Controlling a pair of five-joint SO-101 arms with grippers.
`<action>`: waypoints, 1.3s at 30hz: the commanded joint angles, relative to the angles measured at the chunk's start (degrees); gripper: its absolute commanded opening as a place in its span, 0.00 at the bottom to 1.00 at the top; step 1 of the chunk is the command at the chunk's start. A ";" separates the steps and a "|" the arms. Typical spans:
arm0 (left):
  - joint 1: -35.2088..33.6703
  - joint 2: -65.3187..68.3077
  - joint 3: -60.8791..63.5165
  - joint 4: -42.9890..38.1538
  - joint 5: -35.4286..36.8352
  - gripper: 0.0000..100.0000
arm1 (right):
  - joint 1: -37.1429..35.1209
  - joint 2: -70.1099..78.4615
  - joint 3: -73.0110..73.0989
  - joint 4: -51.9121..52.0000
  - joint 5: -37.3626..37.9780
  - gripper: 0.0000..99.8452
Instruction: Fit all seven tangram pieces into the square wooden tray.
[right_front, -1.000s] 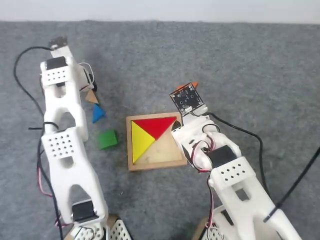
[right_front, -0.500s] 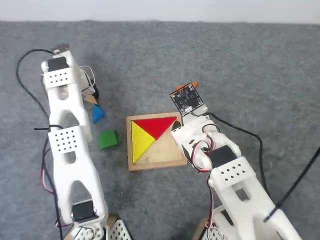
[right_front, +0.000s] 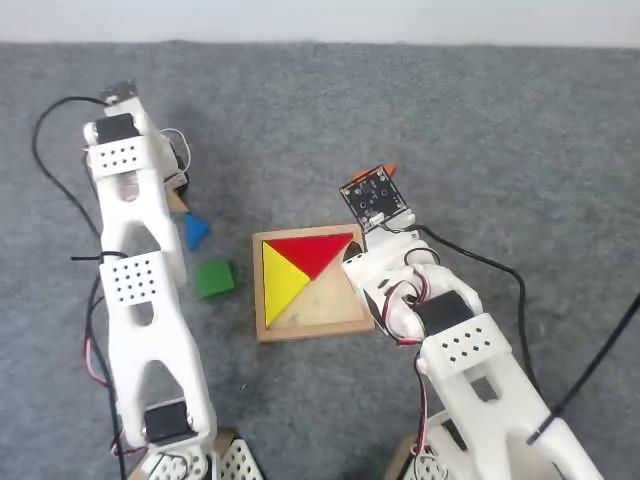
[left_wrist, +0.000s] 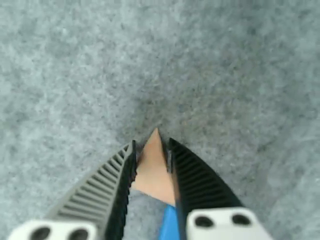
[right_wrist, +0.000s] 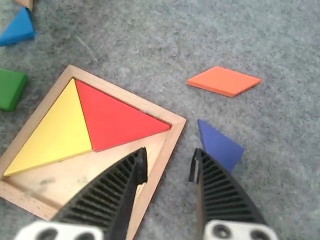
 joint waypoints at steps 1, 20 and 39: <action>0.44 -1.23 -1.10 2.11 -0.53 0.08 | 0.04 -2.24 -0.88 -0.92 0.97 0.15; -0.88 -10.55 18.33 -1.05 5.36 0.21 | 0.31 -2.24 -0.62 -1.19 1.05 0.15; -0.79 -10.73 18.24 -1.14 4.84 0.07 | 0.40 -2.15 -0.53 -1.19 1.05 0.15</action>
